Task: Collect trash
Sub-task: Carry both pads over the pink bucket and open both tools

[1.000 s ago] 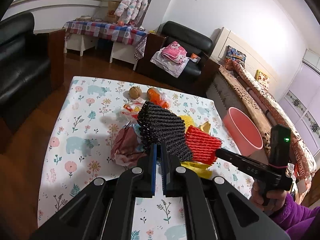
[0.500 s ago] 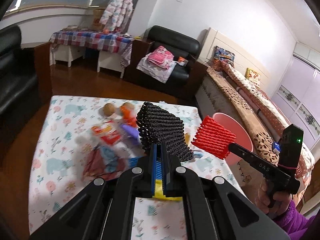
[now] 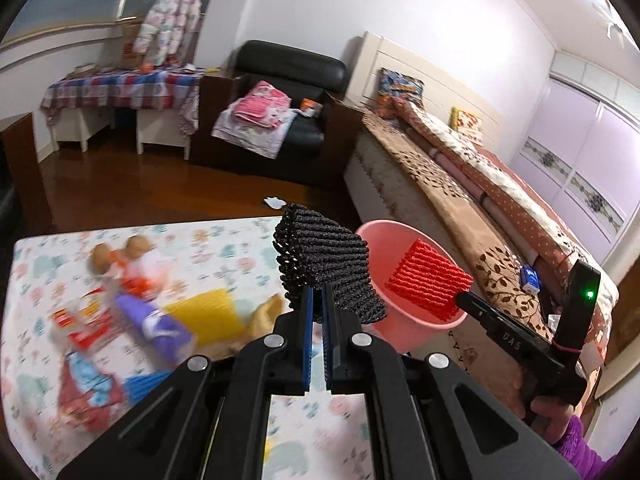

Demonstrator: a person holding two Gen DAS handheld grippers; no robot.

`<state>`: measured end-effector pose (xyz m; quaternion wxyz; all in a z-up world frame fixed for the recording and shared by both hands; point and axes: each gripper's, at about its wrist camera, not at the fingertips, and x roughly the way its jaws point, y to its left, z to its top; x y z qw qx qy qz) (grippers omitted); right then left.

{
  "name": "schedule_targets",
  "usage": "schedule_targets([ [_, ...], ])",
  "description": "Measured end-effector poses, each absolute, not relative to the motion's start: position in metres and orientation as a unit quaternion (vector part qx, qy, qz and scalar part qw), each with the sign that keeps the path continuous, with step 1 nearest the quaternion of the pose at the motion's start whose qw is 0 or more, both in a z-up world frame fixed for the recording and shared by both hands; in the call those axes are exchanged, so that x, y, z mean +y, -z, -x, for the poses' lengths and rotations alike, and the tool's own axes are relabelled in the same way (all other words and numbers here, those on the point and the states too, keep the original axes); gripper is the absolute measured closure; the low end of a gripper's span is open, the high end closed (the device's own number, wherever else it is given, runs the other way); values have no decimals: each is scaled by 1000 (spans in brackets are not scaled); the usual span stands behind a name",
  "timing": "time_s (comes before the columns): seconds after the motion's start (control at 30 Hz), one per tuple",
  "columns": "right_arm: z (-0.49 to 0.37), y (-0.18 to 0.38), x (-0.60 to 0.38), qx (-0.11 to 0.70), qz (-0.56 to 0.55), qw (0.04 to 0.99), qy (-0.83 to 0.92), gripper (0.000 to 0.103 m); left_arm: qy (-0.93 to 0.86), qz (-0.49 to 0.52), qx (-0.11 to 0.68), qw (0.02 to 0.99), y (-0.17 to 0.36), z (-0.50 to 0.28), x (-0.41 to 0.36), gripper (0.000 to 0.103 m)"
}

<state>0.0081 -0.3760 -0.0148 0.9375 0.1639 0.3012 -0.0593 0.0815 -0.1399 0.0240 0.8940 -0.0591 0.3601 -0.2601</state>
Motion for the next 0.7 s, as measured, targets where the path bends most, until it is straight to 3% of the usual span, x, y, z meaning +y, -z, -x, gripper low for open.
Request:
schedule_targets([
  [0.63,-17,33,-419,311,-146,931,120,95,289,-25,383,877,13,-122,-270,99],
  [0.7,-18,35,-419,313,-150,930,117,95,291,-25,381,877,17,-123,-273,95],
])
